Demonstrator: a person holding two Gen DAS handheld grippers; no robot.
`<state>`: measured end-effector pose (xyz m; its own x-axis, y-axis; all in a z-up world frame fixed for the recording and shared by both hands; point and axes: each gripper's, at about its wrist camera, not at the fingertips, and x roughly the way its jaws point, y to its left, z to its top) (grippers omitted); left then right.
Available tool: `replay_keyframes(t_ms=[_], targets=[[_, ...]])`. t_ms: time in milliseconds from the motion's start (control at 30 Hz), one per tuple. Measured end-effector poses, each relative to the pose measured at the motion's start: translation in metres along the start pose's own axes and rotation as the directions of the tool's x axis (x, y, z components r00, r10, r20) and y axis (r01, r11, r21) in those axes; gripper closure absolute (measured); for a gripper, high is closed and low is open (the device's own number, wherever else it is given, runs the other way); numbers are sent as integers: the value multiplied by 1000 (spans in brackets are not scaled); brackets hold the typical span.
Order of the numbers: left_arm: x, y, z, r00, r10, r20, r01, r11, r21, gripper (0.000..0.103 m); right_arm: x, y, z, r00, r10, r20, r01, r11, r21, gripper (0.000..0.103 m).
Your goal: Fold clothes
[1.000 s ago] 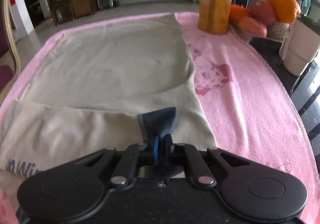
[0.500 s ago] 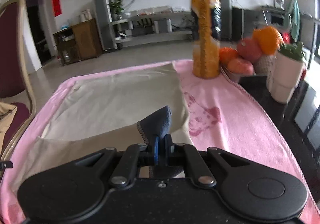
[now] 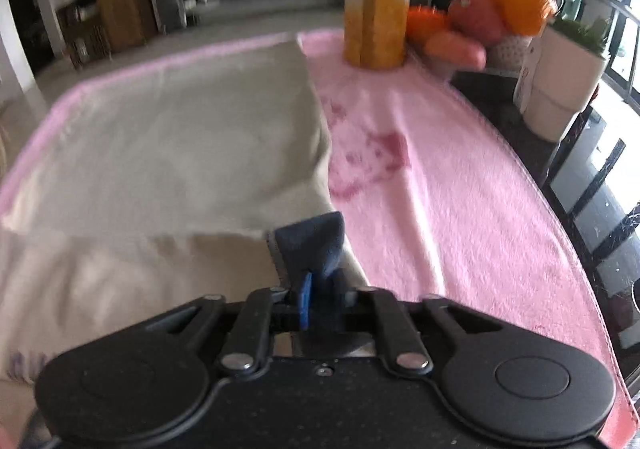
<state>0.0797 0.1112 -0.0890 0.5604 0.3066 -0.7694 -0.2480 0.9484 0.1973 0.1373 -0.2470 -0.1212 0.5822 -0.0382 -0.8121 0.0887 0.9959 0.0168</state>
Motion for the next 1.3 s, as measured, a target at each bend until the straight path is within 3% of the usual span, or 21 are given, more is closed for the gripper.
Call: replay_keyframes(t_ms=[100,167,233,300,367,467,533,567,600,700,800,867,933,967,1000,1067,1133,1233,1267,1300], targets=[[-6,4,-1,999,-30,19,30,999,-13,68,-17,-14,0,999,43,3,-43,995,90,71],[-11,8,1,994,-104,45,106,994,-40,74,-30,-28,1,987,158,14,-158,974,163,70],[-16,12,3,979,-190,69,195,978,-70,84,-43,-44,1,958,284,34,-284,930,235,71],[-14,10,4,960,-271,68,276,957,-90,84,-45,-51,0,918,394,51,-392,880,268,80],[-8,4,4,941,-336,42,338,936,-95,84,-32,-51,0,872,488,23,-471,828,304,82],[3,-5,1,911,-412,-14,409,907,-97,84,-2,-46,-4,817,573,-57,-510,766,390,82],[14,-5,-3,915,-396,-76,386,915,-116,84,13,-44,-8,802,588,-104,-495,753,434,82],[20,-4,-6,916,-387,-103,374,919,-128,80,19,-46,-10,810,573,-123,-471,761,447,82],[22,2,-9,917,-380,-120,361,920,-155,77,23,-49,-12,821,556,-134,-447,770,455,89],[20,20,-18,920,-357,-160,319,921,-222,84,22,-61,-16,843,520,-135,-409,784,466,98],[13,36,-29,948,-272,-167,226,942,-248,87,11,-71,-20,885,446,-134,-351,828,438,99],[7,40,-32,975,-160,-153,123,966,-229,89,4,-80,-24,910,392,-138,-298,846,441,94],[0,43,-32,990,-65,-122,37,975,-219,92,-7,-85,-25,947,294,-132,-216,883,418,93],[-4,46,-30,992,-90,-89,66,969,-238,90,-13,-87,-25,956,267,-118,-198,889,413,91],[-8,47,-28,991,-117,-57,99,962,-256,90,-18,-90,-25,952,293,-92,-227,873,432,88],[-14,44,-22,981,-193,-12,182,944,-275,88,-26,-97,-25,922,387,-27,-326,811,486,88],[-19,36,-11,962,-271,24,268,928,-260,88,-31,-105,-26,868,495,40,-434,717,545,88],[-34,28,16,917,-385,108,399,890,-221,86,-35,-112,-17,723,675,145,-595,502,628,88],[-43,27,24,902,-408,144,431,878,-207,85,-40,-113,-10,683,708,182,-636,453,625,88],[-51,26,33,886,-428,178,457,868,-192,85,-49,-111,1,664,718,210,-664,436,608,87]])
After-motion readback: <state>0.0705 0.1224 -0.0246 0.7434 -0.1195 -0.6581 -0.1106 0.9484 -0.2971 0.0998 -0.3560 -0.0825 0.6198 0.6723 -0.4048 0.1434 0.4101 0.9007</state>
